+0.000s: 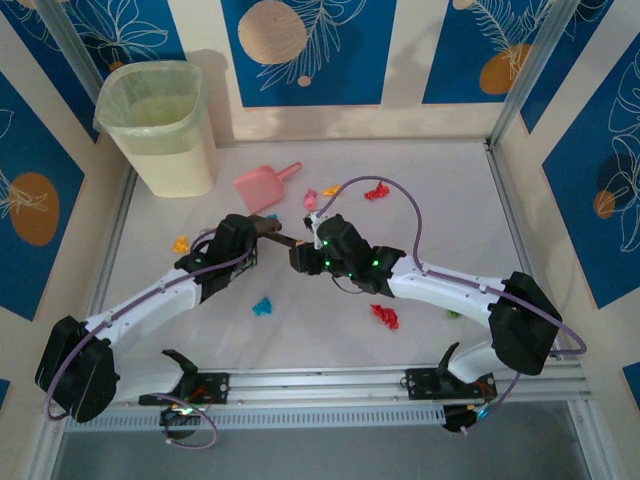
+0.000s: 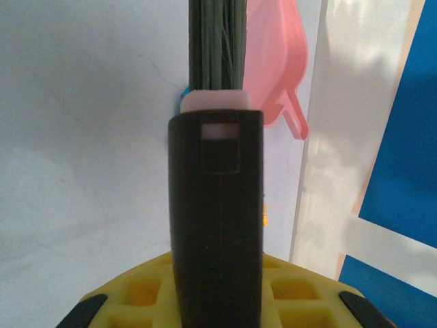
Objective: Sweep away the paper scraps from the table
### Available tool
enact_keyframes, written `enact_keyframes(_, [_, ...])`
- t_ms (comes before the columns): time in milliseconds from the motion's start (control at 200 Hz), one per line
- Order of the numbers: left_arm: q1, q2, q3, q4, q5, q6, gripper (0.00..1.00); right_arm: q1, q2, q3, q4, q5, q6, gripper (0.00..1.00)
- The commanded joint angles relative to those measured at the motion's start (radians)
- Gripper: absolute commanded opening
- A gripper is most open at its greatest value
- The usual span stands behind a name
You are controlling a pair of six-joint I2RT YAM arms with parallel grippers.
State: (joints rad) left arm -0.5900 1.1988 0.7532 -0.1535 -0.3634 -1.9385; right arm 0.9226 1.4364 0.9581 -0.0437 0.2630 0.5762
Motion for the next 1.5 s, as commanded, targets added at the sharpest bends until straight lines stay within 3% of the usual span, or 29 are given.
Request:
enact_keyframes(0, [0.011,-0.010,-0.009,0.023,-0.001,-0.006,0.00,0.007,0.002,0.033,-0.005,0.013,-0.016,0.34])
enact_keyframes(155, [0.011,-0.013,-0.015,0.041,-0.003,0.008,0.00,0.007,-0.007,0.044,-0.022,0.018,-0.027,0.21])
enact_keyframes(240, [0.010,-0.019,-0.023,0.054,-0.011,0.021,0.07,0.007,-0.019,0.045,-0.028,0.017,-0.033,0.13])
enact_keyframes(390, [0.010,-0.046,-0.034,0.057,-0.042,0.047,0.29,0.006,-0.038,0.056,-0.056,0.022,-0.043,0.00])
enact_keyframes(565, [0.010,-0.109,-0.040,0.059,-0.087,0.123,0.64,0.005,-0.082,0.060,-0.083,0.034,-0.056,0.00])
enact_keyframes(800, [0.006,-0.206,-0.067,0.165,-0.122,0.318,0.92,-0.026,-0.180,0.050,-0.123,0.016,-0.054,0.00])
enact_keyframes(870, [0.003,-0.237,-0.076,0.250,-0.110,0.422,0.99,-0.042,-0.222,0.043,-0.134,0.019,-0.054,0.00])
enact_keyframes(930, [0.001,-0.258,-0.093,0.361,-0.081,0.549,1.00,-0.061,-0.268,0.035,-0.149,0.019,-0.054,0.00])
enact_keyframes(1060, [0.000,-0.252,-0.195,0.877,0.086,0.838,1.00,-0.119,-0.392,0.015,-0.196,0.050,-0.065,0.00])
enact_keyframes(1105, [-0.001,-0.231,-0.192,0.974,0.151,0.912,1.00,-0.140,-0.443,0.000,-0.211,0.083,-0.074,0.00])
enact_keyframes(1295, [-0.008,-0.148,0.040,0.606,0.252,1.060,1.00,-0.263,-0.673,-0.141,-0.233,0.232,-0.064,0.00])
enact_keyframes(1496, [-0.011,0.107,0.273,0.323,0.266,1.200,1.00,-0.341,-0.873,-0.348,-0.185,0.426,-0.027,0.00])
